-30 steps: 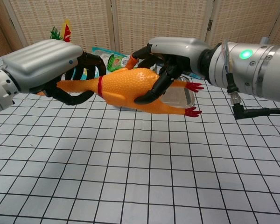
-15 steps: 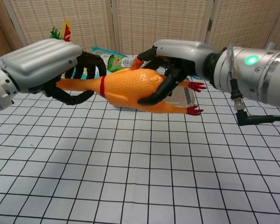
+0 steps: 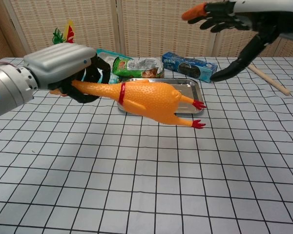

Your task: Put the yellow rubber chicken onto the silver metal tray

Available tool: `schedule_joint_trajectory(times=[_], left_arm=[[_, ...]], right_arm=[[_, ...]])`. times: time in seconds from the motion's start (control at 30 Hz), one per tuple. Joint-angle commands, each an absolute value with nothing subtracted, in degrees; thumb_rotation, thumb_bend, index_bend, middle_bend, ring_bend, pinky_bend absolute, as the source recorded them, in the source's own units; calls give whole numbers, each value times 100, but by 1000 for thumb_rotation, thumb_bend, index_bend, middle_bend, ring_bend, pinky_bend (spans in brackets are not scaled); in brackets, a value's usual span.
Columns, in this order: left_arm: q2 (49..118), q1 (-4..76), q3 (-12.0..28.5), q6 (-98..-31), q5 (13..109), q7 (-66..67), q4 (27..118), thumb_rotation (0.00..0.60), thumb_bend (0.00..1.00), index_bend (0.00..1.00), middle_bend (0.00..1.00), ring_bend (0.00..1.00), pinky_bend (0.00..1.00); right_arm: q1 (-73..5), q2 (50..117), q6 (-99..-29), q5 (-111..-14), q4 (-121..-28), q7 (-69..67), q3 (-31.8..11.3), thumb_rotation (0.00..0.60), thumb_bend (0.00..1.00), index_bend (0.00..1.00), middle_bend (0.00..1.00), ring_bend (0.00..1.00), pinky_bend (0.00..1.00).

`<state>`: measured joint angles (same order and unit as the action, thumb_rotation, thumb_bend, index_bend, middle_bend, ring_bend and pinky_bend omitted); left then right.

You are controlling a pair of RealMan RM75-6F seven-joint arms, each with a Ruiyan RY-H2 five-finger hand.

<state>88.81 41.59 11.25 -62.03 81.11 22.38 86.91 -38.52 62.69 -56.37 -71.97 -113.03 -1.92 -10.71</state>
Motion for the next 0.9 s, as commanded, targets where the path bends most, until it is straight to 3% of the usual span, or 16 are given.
schedule_joint_trajectory(times=[0.03, 0.27, 0.63, 0.73, 0.8, 0.9], left_arm=[[9259, 4558, 1346, -5840, 8018, 1843, 8101, 600, 593, 857, 802, 584, 571], [10180, 5346, 1631, -5217, 7899, 1036, 6345, 600, 591, 857, 802, 584, 571], [11083, 6160, 1855, -4814, 7871, -595, 3793, 600, 590, 856, 802, 584, 570], [11173, 6318, 1734, -4512, 7927, -1000, 3352, 600, 574, 840, 787, 583, 560], [11205, 6389, 1591, -4283, 8005, -1291, 3148, 600, 549, 754, 723, 564, 538], [11290, 6481, 1448, -4049, 8079, -1676, 2926, 600, 496, 422, 452, 414, 474]], right_arm=[[-2647, 5503, -6857, -8752, -10769, -1555, -445, 600, 79, 0, 0, 0, 0], [-2115, 5325, -7253, -9075, -9744, -2575, -38, 600, 78, 0, 0, 0, 0], [-1968, 5417, -7148, -8938, -8971, -2898, 7, 600, 79, 0, 0, 0, 0], [-1962, 5464, -7072, -8942, -8867, -3123, 31, 600, 79, 0, 0, 0, 0], [-1962, 5474, -7028, -8950, -8786, -3273, 43, 600, 79, 0, 0, 0, 0], [-1951, 5512, -7017, -8962, -8697, -3362, 43, 600, 79, 0, 0, 0, 0]])
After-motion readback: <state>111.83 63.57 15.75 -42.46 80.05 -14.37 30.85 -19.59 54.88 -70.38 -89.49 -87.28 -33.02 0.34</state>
